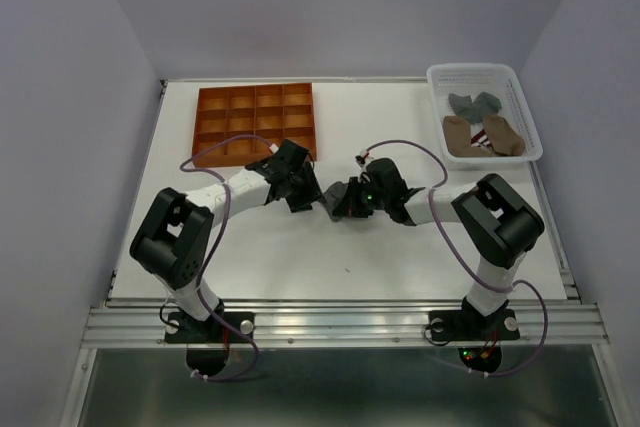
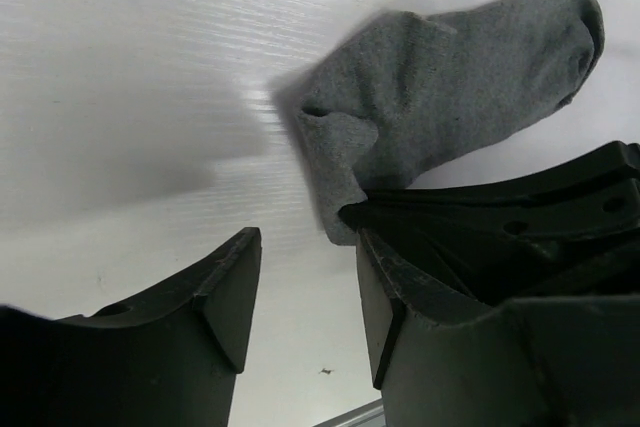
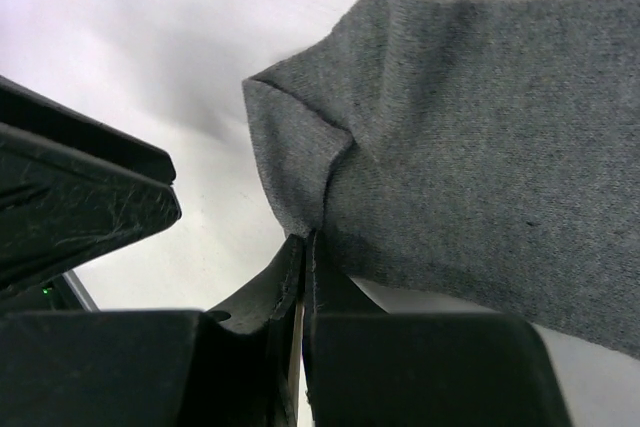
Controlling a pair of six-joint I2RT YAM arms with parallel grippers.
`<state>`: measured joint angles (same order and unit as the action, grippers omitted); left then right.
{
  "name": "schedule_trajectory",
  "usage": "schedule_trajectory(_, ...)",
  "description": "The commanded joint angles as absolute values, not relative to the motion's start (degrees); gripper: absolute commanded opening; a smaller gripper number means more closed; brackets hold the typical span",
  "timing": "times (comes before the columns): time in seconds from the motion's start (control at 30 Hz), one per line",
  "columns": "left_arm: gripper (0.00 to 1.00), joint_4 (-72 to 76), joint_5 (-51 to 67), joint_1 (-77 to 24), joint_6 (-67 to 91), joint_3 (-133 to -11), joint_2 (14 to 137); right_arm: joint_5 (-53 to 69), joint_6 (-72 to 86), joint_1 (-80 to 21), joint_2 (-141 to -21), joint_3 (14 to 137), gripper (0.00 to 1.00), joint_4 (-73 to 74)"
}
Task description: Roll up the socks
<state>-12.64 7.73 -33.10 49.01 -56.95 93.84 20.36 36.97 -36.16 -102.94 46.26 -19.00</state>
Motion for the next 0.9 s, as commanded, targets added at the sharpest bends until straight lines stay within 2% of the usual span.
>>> schedule_trajectory(0.0,0.53,-9.32,8.44,-33.66,49.04,-57.22,94.48,23.20,39.02,-35.42,-103.89,45.97,0.01,-22.41)
schedule_trajectory(0.87,0.47,-8.52,6.33,-34.98,48.43,-61.43,100.37,24.44,39.81,-33.84,-105.12,45.88,0.01,-22.32)
